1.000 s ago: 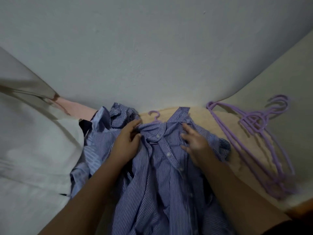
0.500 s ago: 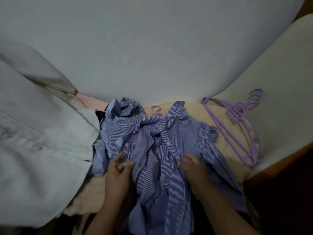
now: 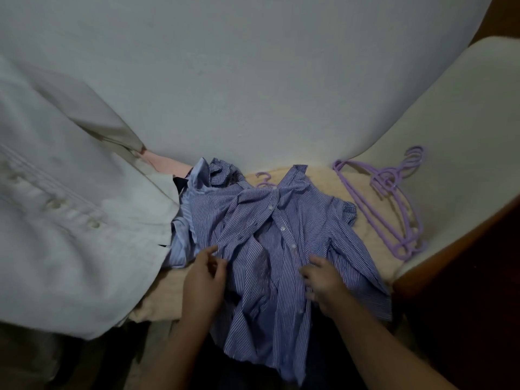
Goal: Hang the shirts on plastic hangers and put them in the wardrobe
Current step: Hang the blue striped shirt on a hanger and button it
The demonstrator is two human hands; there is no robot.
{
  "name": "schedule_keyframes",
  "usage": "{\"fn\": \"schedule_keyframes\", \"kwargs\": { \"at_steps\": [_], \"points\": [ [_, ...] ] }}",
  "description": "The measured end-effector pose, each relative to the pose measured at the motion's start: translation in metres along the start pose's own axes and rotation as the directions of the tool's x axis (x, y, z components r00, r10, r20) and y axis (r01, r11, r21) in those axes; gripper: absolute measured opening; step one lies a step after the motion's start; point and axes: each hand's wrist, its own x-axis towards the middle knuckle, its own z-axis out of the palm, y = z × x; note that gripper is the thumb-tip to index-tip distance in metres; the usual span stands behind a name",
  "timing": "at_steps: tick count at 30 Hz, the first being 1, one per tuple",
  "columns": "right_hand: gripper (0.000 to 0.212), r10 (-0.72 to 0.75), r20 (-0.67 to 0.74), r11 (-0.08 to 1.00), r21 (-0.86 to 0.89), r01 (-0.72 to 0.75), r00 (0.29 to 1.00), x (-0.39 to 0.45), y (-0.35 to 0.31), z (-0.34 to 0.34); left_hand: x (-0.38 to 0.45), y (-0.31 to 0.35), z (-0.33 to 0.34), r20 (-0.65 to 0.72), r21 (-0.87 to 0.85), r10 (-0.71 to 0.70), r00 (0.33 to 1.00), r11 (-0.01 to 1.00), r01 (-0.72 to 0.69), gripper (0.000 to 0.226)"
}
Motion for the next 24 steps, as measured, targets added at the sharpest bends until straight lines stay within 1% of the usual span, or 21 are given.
{"fn": "schedule_keyframes", "kwargs": {
  "at_steps": [4, 6, 9, 12, 14, 17, 18, 20, 22, 24],
  "points": [
    [0.05, 0.021, 0.022, 1.0, 0.001, -0.021, 1.0, -0.006, 0.0, 0.001, 0.006, -0.005, 0.002, 0.101, 0.233, -0.064, 0.993, 0.972, 0.039, 0.035],
    [0.049, 0.011, 0.031, 1.0, -0.027, -0.01, 0.999, -0.011, 0.0, 0.0, 0.007, -0.001, 0.002, 0.114, 0.293, -0.096, 0.989, 0.954, 0.059, 0.035],
    [0.05, -0.003, 0.03, 0.998, -0.07, 0.005, 1.0, -0.016, 0.0, -0.002, 0.012, 0.001, 0.003, 0.133, 0.28, -0.108, 0.985, 0.958, 0.067, 0.038],
    [0.051, 0.011, 0.041, 0.999, -0.039, -0.01, 0.999, -0.019, -0.001, -0.003, 0.017, 0.005, 0.007, 0.179, 0.243, -0.089, 0.98, 0.969, 0.044, 0.042],
    [0.053, 0.018, 0.046, 1.0, -0.021, -0.017, 0.999, -0.019, -0.001, -0.003, 0.022, 0.006, 0.009, 0.194, 0.243, -0.152, 0.969, 0.965, 0.103, 0.043],
    [0.054, -0.011, 0.036, 1.0, -0.024, 0.012, 0.999, -0.018, 0.001, -0.003, 0.025, 0.004, 0.008, 0.211, 0.259, -0.243, 0.947, 0.948, 0.185, 0.023],
    [0.054, -0.024, 0.036, 0.999, -0.022, 0.025, 0.999, -0.019, 0.001, -0.003, 0.024, 0.004, 0.006, 0.218, 0.26, -0.249, 0.944, 0.947, 0.19, 0.023],
    [0.054, -0.046, 0.039, 0.999, -0.009, 0.047, 0.998, -0.022, 0.001, -0.001, 0.018, 0.004, 0.003, 0.22, 0.274, -0.217, 0.951, 0.949, 0.154, 0.037],
    [0.055, -0.075, 0.029, 0.997, 0.002, 0.075, 0.997, -0.026, 0.0, -0.001, 0.009, 0.009, -0.002, 0.182, 0.268, -0.134, 0.974, 0.96, 0.082, 0.051],
    [0.049, -0.145, 0.0, 0.989, 0.018, 0.145, 0.989, -0.032, -0.004, -0.002, -0.005, 0.019, -0.008, 0.118, 0.181, -0.008, 0.993, 0.983, -0.014, 0.051]
  ]
}}
